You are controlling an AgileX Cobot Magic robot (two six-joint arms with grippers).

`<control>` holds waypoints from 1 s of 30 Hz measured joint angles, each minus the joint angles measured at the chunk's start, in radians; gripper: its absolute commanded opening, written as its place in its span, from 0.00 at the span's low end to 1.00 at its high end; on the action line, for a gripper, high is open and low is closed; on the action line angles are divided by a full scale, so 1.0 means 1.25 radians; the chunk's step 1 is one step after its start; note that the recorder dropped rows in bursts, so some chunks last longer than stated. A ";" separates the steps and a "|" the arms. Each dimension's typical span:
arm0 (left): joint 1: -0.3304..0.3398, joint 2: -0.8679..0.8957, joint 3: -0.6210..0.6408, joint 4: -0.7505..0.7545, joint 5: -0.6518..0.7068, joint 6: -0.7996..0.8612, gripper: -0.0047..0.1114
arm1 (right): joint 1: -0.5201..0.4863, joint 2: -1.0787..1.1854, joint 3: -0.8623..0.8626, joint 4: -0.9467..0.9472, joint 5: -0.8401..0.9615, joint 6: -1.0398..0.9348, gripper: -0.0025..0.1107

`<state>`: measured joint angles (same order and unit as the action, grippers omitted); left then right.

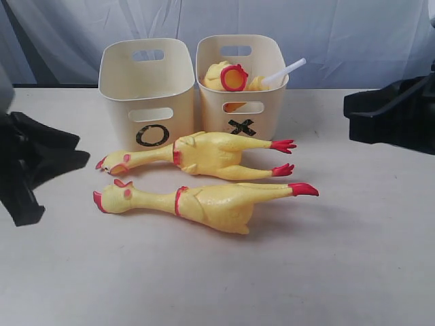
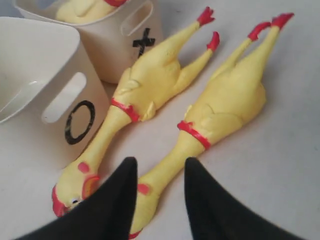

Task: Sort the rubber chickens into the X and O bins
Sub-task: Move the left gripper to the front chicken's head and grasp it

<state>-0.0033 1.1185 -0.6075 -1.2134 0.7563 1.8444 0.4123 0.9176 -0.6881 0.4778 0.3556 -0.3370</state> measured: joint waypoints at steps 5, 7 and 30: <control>-0.066 0.124 -0.001 -0.008 -0.027 0.187 0.55 | 0.000 0.000 0.000 0.000 0.000 0.000 0.01; -0.101 0.178 -0.011 -0.009 -0.068 0.203 0.55 | 0.000 0.000 0.000 0.000 0.000 0.000 0.01; -0.278 0.575 -0.211 0.291 -0.362 0.203 0.55 | 0.000 0.000 0.000 0.020 0.005 0.000 0.01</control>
<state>-0.3511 1.8370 -0.8715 -0.8491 0.3034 2.0975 0.4123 0.9176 -0.6881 0.5032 0.3622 -0.3370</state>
